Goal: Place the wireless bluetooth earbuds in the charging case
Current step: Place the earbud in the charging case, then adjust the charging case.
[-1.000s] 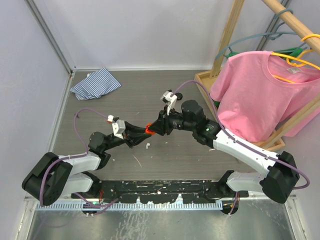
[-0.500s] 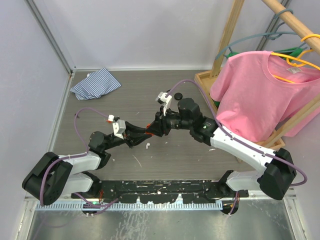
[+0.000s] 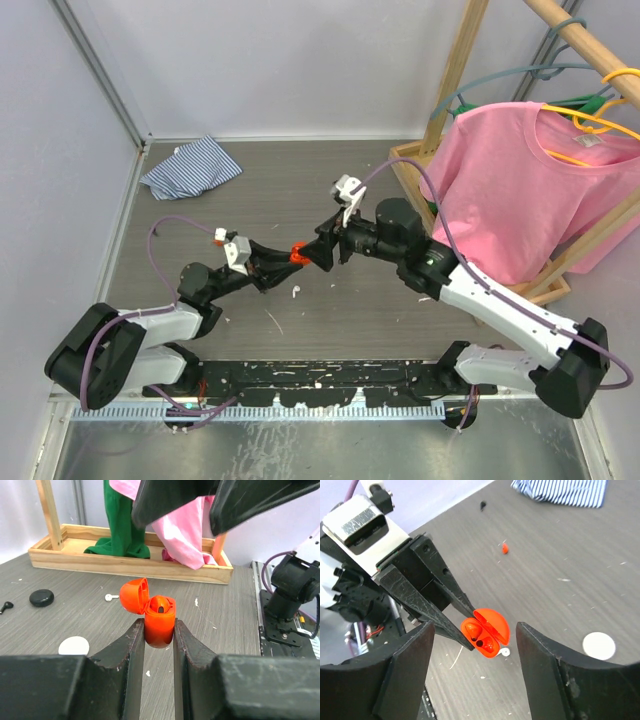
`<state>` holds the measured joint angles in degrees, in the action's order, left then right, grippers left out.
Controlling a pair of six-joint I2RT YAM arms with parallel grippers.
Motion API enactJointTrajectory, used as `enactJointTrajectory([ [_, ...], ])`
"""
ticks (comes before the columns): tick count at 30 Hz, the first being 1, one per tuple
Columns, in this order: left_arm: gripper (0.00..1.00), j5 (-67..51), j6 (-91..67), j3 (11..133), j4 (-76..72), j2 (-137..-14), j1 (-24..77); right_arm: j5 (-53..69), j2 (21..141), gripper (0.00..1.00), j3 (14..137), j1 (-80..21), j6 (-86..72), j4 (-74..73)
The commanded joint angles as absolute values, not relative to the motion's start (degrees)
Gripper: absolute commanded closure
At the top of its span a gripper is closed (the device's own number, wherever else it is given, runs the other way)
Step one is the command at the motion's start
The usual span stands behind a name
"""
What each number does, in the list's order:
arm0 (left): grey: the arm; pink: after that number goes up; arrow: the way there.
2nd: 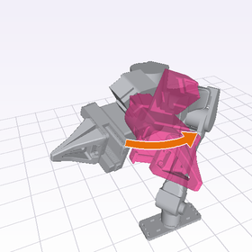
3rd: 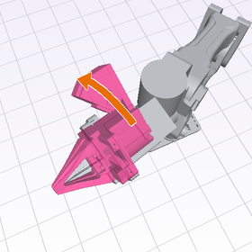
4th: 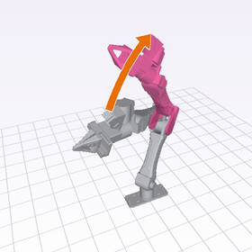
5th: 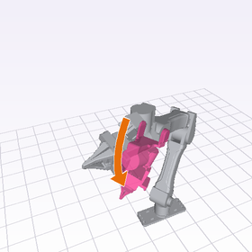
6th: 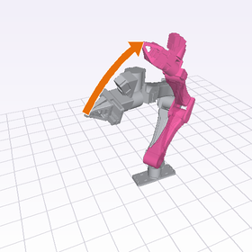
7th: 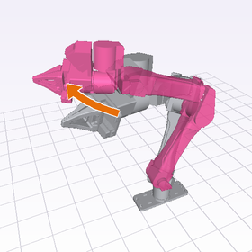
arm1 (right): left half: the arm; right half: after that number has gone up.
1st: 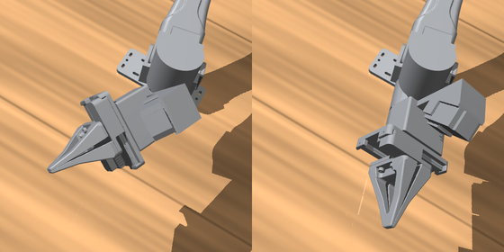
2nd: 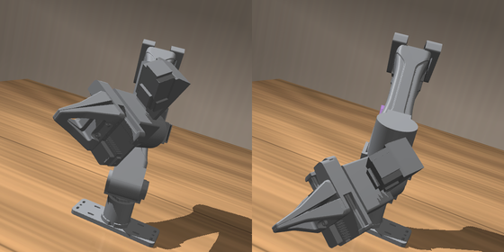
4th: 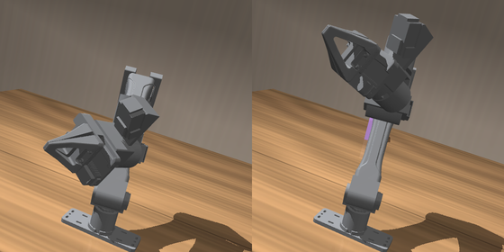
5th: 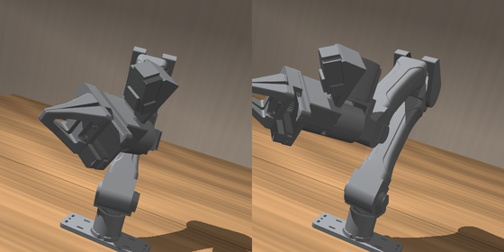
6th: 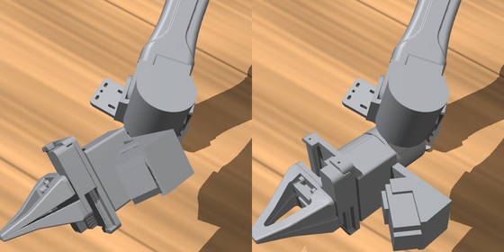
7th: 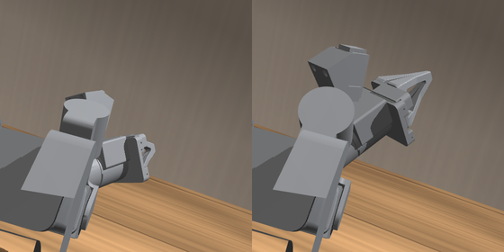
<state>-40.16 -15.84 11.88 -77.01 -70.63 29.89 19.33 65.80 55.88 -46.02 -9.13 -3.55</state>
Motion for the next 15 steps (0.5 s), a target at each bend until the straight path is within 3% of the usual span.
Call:
enactJointTrajectory([
  [1, 1.0, -35.58, -15.28, 13.75, -79.45, -69.62, 29.93, 12.17, 60.94, 0.24, 53.88, -45.99, -6.67, 2.92],
  [4, 1.0, -33.09, -15.58, 14.33, -78.0, -69.68, 29.89, 10.02, 59.47, 0.22, 50.85, -45.97, -5.79, 5.8],
  [7, 1.0, -29.45, -16.78, 15.33, -75.8, -69.85, 29.88, 5.96, 57.44, 0.1, 46.98, -45.97, -6.33, 10.78],
  [10, 1.0, -29.14, -17.94, 16.43, -74.51, -69.89, 29.93, 6.06, 56.32, 0.03, 46.78, -45.92, -4.75, 11.11],
  [15, 0.99, -27.73, -20.62, 17.98, -72.39, -69.27, 29.88, 16.05, 56.27, 0.03, 43.34, -40.86, -5.07, 16.65],
])
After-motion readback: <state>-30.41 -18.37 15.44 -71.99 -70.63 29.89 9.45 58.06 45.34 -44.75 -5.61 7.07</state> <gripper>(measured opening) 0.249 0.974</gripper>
